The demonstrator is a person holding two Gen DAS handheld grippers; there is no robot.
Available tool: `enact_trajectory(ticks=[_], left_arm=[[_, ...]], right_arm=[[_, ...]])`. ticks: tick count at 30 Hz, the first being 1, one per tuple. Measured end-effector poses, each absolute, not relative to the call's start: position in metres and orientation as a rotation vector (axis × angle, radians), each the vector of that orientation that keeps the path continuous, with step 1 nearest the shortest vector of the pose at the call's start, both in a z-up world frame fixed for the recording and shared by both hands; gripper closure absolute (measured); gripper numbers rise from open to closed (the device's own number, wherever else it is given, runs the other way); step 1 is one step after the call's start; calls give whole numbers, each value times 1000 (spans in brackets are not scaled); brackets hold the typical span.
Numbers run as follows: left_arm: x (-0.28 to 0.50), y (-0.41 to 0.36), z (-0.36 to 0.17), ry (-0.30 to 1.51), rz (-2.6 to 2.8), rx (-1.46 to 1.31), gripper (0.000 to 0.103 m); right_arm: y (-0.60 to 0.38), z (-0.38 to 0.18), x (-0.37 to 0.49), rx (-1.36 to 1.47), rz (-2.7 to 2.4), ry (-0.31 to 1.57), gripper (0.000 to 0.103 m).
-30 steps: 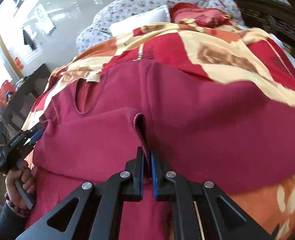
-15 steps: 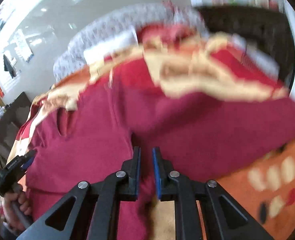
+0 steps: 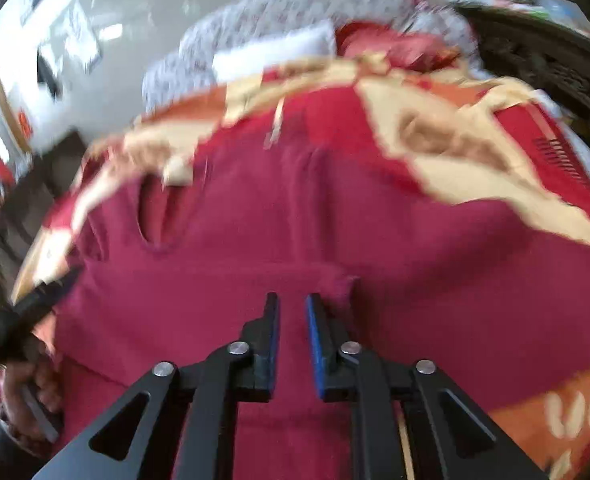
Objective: Fold small clothes
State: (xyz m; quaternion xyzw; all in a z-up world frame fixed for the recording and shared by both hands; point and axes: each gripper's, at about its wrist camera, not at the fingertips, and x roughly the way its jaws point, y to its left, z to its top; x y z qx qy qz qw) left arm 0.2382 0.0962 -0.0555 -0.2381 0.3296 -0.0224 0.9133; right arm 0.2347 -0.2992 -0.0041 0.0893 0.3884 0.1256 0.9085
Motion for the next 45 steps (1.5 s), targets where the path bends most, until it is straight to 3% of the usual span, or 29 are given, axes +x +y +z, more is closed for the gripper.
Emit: enact_trajectory(ticks=[1, 2, 3, 9, 14, 16, 23, 29, 31, 37, 45], left_arm=[[238, 96, -55, 678, -48, -491, 50], [239, 95, -55, 678, -50, -489, 49], [239, 95, -55, 678, -50, -486, 48], [239, 94, -54, 677, -56, -471, 43], [238, 94, -53, 679, -55, -462, 40], [238, 94, -53, 680, -58, -463, 40], [238, 94, -53, 681, -56, -460, 40], [239, 94, -53, 683, -55, -458, 39], [239, 94, -53, 683, -54, -458, 39], [234, 91, -48, 665, -38, -424, 34], [209, 51, -5, 633, -214, -357, 22]], right_arm=[[-315, 2, 225, 199, 229, 770, 26], [-334, 7, 215, 212, 180, 742, 14], [-366, 11, 201, 227, 95, 699, 10], [-564, 10, 167, 508, -250, 672, 13], [-672, -20, 159, 863, -267, 698, 20], [-684, -37, 166, 945, -235, 739, 27], [-692, -84, 182, 1134, -181, 693, 34], [-707, -80, 173, 1127, -206, 619, 75], [-704, -72, 170, 1085, -212, 606, 93], [-652, -11, 169, 852, -148, 527, 95], [-458, 65, 183, 640, 239, 515, 95]])
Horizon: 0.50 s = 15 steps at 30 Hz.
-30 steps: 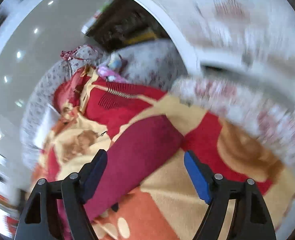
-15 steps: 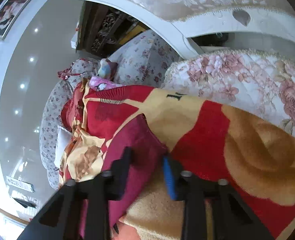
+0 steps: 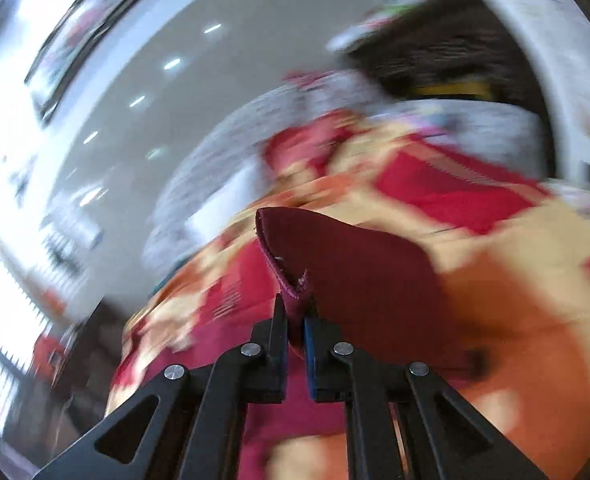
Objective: Fold small clothes
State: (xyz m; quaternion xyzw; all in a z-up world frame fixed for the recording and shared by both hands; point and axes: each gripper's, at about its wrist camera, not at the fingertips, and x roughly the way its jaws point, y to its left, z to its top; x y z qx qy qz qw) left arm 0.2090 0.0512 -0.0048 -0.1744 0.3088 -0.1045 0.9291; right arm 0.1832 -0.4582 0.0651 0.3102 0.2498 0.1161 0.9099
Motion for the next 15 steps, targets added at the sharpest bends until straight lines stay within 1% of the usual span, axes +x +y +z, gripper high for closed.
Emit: enact_trajectory(ticks=[2, 4, 6, 8, 11, 13, 15], left_arm=[[203, 37, 8, 637, -306, -325, 22], [201, 33, 17, 650, -366, -349, 22], [208, 39, 17, 693, -438, -472, 19], [222, 41, 8, 770, -494, -588, 19], [234, 36, -8, 846, -463, -593, 19], [235, 27, -15, 869, -504, -597, 19], [235, 17, -22, 902, -524, -584, 19]], right_arm=[[-395, 76, 188, 594, 362, 524, 95], [-343, 76, 194, 541, 439, 558, 95], [-284, 63, 201, 466, 491, 615, 95], [-233, 35, 207, 375, 489, 698, 95], [-193, -6, 210, 290, 458, 776, 95], [-183, -24, 209, 261, 440, 799, 92], [-181, -37, 209, 233, 434, 812, 91]])
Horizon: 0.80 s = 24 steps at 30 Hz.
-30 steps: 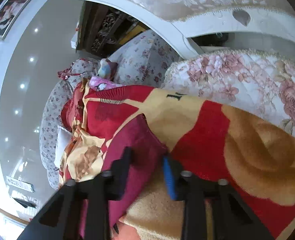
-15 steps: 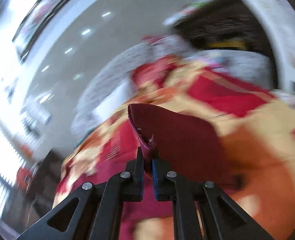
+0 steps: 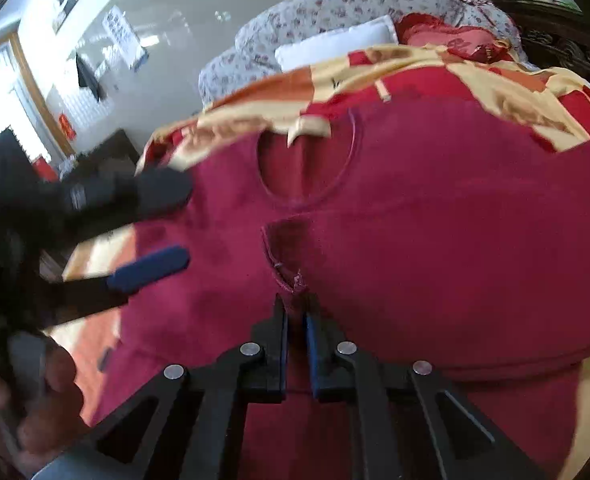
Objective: Fold small clothes
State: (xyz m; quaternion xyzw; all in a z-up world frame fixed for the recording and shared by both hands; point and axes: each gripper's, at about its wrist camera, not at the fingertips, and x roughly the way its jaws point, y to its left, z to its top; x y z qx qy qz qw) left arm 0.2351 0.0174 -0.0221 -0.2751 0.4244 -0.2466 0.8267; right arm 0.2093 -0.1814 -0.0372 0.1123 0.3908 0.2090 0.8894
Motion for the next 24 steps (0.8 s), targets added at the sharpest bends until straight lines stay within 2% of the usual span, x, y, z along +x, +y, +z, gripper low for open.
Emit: enact_trajectory(ticks=[2, 4, 7, 13, 15, 17, 18, 20, 21, 24], left_arm=[[239, 4, -29, 940, -504, -563, 19], [240, -3, -37, 975, -515, -572, 19], [242, -10, -43, 977, -547, -622, 19], [247, -31, -43, 980, -554, -628, 20], [245, -34, -41, 974, -514, -596, 33], [243, -35, -39, 966, -480, -569, 54], [244, -36, -38, 961, -460, -544, 60], [243, -40, -37, 958, -436, -504, 86], [242, -41, -36, 958, -404, -473, 96], [237, -47, -27, 929, -376, -404, 98]], right_arm=[[-190, -37, 203, 260, 445, 803, 87], [-198, -31, 192, 244, 446, 785, 72], [-216, -19, 166, 208, 415, 729, 54], [-259, -32, 128, 294, 322, 669, 49], [-266, -30, 126, 323, 314, 650, 41], [-267, -33, 127, 333, 315, 666, 40], [-267, -34, 128, 332, 312, 674, 40], [-265, -33, 128, 319, 309, 677, 40], [-264, -32, 128, 314, 309, 676, 40], [-265, -31, 127, 319, 304, 663, 40]])
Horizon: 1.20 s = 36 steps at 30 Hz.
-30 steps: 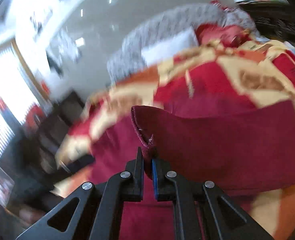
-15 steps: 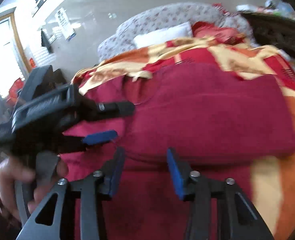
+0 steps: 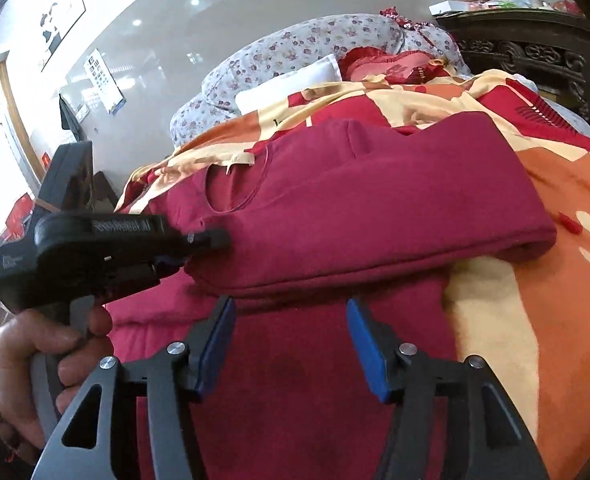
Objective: Fold small clothes
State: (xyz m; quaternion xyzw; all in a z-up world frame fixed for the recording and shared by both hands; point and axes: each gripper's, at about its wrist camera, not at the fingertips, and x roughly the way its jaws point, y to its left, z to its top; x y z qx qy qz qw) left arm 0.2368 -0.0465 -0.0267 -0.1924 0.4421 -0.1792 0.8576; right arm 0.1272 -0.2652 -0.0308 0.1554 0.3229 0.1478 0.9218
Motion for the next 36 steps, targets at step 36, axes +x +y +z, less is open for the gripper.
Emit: enact_trajectory(ticks=[36], left_arm=[[196, 120, 2, 672, 3, -355, 76]], right_arm=[[-288, -30, 123, 457, 264, 583, 36]])
